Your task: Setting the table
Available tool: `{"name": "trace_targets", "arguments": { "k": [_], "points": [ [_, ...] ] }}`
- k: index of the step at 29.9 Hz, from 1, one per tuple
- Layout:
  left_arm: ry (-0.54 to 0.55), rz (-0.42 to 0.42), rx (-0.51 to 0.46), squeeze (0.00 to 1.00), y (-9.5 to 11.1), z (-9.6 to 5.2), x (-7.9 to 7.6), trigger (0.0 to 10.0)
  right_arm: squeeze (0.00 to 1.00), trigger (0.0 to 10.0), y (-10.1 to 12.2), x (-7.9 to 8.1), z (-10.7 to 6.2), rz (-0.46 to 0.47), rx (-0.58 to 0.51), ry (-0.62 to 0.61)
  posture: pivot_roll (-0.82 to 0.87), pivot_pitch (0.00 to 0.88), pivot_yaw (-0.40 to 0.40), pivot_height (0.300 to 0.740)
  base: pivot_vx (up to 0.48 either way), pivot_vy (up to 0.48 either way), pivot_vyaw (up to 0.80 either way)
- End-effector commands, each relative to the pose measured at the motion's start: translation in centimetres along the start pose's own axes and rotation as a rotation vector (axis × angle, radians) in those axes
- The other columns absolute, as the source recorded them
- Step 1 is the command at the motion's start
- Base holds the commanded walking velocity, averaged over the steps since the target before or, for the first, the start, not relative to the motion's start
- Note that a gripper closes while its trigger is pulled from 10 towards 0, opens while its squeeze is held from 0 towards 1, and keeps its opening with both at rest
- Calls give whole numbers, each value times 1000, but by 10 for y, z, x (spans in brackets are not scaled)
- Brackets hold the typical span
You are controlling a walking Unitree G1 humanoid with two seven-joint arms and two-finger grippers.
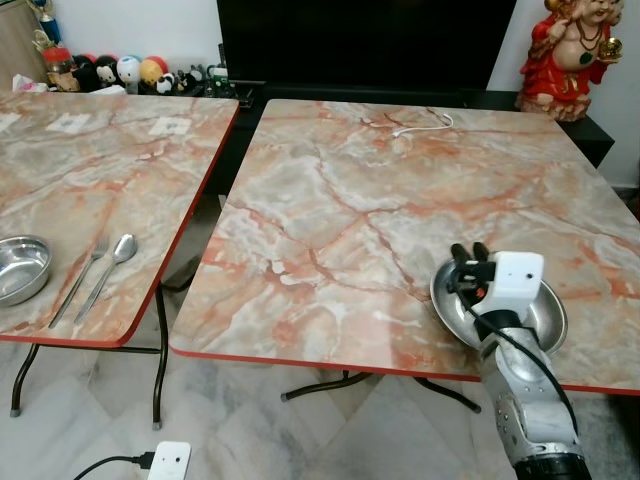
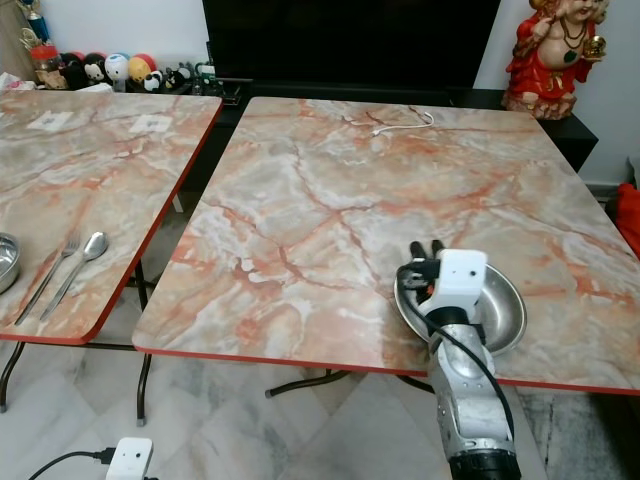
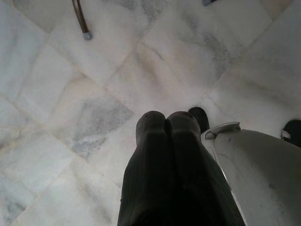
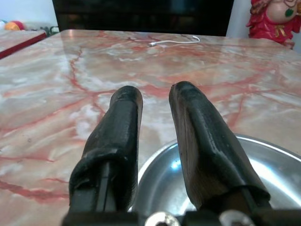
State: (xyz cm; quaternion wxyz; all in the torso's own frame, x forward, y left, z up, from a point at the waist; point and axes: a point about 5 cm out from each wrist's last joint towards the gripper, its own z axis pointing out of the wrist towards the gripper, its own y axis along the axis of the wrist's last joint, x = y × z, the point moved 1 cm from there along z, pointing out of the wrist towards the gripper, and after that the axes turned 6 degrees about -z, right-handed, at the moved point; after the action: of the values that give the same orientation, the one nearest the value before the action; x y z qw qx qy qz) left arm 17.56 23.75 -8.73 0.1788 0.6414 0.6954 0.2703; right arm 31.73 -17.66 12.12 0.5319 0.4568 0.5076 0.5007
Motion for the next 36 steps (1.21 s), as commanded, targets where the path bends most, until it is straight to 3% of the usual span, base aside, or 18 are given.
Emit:
{"name": "trace_targets", "arguments": {
  "k": [1,9,36],
  "points": [
    [15,7,33,0,-7,-1,3,10000,0,10000,0,2,-2,11,-7,-6,-3,0,-25,740,0,289,0],
    [13,16,37,0,-9,-2,3,10000,0,10000,-1,17,-6,21,-27,-3,6,0,-23,740,0,480,0],
    [30,12,40,0,-10,-2,4,10000,0,10000,1,31,0,65,-44,5,32,0,-30,740,0,480,0]
  ]
}}
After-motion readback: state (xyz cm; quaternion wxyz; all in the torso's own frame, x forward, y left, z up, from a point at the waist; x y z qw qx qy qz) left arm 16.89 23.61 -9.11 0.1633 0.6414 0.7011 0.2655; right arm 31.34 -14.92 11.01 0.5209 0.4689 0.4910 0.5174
